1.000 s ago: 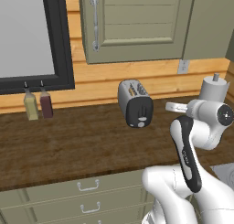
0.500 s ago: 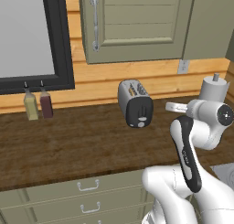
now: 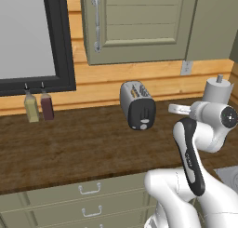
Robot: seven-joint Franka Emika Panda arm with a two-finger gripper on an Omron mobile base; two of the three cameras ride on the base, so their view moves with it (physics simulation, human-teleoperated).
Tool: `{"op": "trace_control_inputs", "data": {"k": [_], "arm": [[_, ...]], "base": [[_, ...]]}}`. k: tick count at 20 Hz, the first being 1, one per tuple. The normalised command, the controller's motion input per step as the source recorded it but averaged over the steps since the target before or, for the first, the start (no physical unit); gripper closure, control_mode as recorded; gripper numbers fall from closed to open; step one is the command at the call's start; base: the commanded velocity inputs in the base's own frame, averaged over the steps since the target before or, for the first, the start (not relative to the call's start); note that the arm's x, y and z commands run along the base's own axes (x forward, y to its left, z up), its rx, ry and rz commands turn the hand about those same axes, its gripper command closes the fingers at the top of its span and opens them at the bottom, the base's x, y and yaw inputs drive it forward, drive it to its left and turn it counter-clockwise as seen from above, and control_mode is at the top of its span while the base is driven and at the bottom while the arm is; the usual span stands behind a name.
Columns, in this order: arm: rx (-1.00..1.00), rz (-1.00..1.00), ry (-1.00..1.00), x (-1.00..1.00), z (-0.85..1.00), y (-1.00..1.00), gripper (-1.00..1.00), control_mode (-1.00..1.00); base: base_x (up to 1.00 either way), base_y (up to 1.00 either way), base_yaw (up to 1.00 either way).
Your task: Start the toaster. Once the lever pops up, take the bread to the plate on the dining counter.
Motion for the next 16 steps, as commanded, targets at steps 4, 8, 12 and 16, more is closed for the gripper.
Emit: {"op": "trace_control_inputs", "data": {"k": [4, 8, 12, 16], "arm": [[0.0, 0.0, 0.0, 0.0, 0.0, 0.0, -1.0, -1.0], [0.0, 0.0, 0.0, 0.0, 0.0, 0.0, -1.0, -1.0], [0.0, 0.0, 0.0, 0.0, 0.0, 0.0, -1.0, -1.0], [0.0, 0.0, 0.0, 0.0, 0.0, 0.0, -1.0, -1.0]], "base": [[0.0, 0.0, 0.0], [0.0, 0.0, 0.0], [0.0, 0.0, 0.0], [0.0, 0.0, 0.0]]}}
